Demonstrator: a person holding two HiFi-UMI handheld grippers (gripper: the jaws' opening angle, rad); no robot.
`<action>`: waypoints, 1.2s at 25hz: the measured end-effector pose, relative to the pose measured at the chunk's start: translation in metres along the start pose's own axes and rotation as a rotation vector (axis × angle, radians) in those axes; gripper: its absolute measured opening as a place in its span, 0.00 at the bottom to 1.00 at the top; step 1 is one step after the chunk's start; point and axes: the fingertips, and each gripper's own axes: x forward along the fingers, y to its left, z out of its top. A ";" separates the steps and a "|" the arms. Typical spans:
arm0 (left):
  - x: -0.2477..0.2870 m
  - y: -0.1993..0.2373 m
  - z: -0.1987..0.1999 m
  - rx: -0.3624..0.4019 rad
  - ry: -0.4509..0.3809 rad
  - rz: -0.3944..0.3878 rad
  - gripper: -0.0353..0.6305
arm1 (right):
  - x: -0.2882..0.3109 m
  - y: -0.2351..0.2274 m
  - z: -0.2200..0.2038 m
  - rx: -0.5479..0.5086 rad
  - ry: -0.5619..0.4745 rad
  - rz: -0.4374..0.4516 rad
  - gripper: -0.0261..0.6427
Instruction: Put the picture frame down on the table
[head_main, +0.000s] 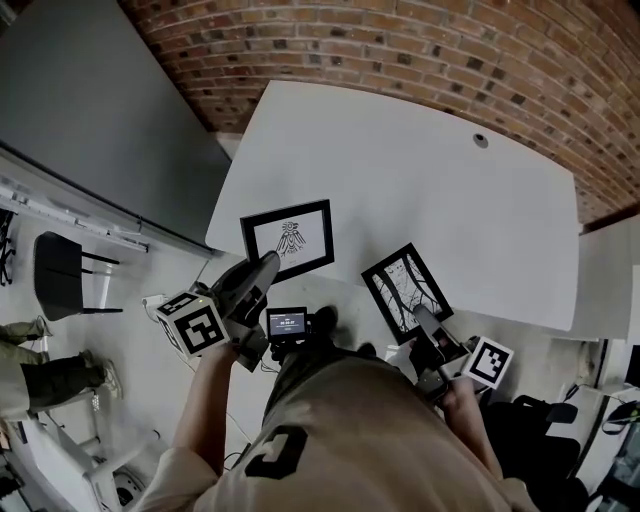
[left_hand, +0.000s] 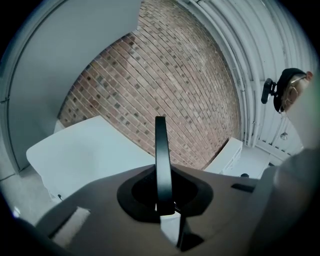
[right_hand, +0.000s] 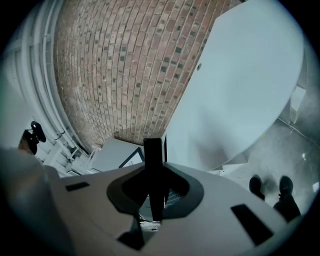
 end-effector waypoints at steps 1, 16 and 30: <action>0.002 0.004 0.004 -0.001 0.003 -0.004 0.09 | 0.004 0.002 0.002 -0.006 -0.007 -0.004 0.08; 0.043 0.038 0.052 0.053 0.077 -0.129 0.09 | 0.060 0.018 -0.004 -0.022 -0.064 -0.053 0.08; 0.076 0.070 0.079 0.068 0.114 -0.144 0.09 | 0.082 0.017 -0.007 0.003 -0.067 -0.107 0.08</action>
